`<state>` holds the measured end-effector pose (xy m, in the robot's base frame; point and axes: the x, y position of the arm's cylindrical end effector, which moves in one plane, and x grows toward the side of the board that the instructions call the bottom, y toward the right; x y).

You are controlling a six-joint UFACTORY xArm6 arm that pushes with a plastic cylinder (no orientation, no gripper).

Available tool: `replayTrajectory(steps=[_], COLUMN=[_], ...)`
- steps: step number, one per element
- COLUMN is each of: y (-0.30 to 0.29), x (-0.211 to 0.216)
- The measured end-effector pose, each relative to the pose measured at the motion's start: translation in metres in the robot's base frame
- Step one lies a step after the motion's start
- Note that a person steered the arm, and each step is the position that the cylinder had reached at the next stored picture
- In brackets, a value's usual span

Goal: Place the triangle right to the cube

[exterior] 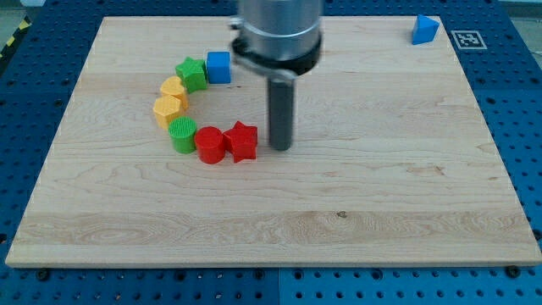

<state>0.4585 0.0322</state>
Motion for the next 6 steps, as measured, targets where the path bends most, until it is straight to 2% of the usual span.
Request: replayTrajectory(steps=[2, 3, 4, 5, 6], y=[0.171, 0.245, 0.281, 0.285, 0.244], x=[-0.069, -0.119, -0.186, -0.246, -0.238])
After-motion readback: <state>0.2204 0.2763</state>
